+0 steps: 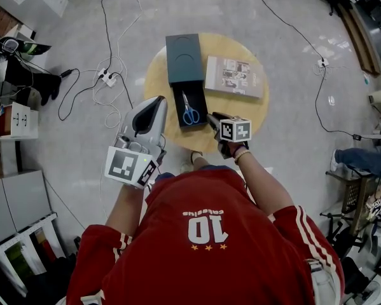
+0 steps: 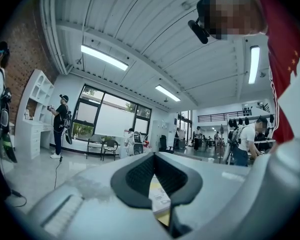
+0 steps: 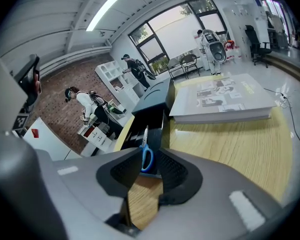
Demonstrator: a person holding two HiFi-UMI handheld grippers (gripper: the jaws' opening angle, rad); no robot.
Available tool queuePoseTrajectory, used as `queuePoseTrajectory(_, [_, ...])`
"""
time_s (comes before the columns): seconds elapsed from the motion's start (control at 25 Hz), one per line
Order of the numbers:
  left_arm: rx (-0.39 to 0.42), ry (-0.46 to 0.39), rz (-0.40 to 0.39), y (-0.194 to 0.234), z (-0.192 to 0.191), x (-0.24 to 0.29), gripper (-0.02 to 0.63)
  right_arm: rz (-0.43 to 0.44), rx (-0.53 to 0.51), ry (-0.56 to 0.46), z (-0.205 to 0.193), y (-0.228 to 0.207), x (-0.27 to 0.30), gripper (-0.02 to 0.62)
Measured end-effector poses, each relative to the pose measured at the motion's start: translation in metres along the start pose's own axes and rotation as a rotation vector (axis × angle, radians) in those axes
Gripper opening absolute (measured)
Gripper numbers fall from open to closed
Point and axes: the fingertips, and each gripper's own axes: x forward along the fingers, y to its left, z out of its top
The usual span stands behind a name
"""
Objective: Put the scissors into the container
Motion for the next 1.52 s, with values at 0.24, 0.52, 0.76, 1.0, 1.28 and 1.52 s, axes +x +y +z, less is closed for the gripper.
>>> queuePoseTrajectory(0.24, [0.006,-0.013,0.003,0.000,0.003,0.000,0.002,-0.004,0.005,-0.067,0.016,-0.009,-0.012,0.101])
queuePoseTrajectory(0.52, [0.017,-0.038,-0.007,-0.004,0.014,-0.002,0.002,-0.032,0.043,-0.169,0.045,-0.027,-0.041,0.101])
queuePoseTrajectory(0.76, [0.025,-0.052,-0.011,-0.007,0.022,-0.005,0.002,-0.061,0.026,-0.242,0.073,-0.034,-0.073,0.101])
queuePoseTrajectory(1.0, [0.038,-0.068,-0.019,-0.010,0.033,-0.007,0.002,-0.059,-0.016,-0.333,0.096,-0.017,-0.105,0.101])
queuePoseTrajectory(1.28, [0.051,-0.095,-0.017,-0.013,0.051,-0.013,0.002,-0.026,-0.121,-0.472,0.138,0.024,-0.161,0.101])
queuePoseTrajectory(1.52, [0.071,-0.117,-0.027,-0.016,0.067,-0.012,0.002,0.031,-0.305,-0.607,0.183,0.093,-0.210,0.101])
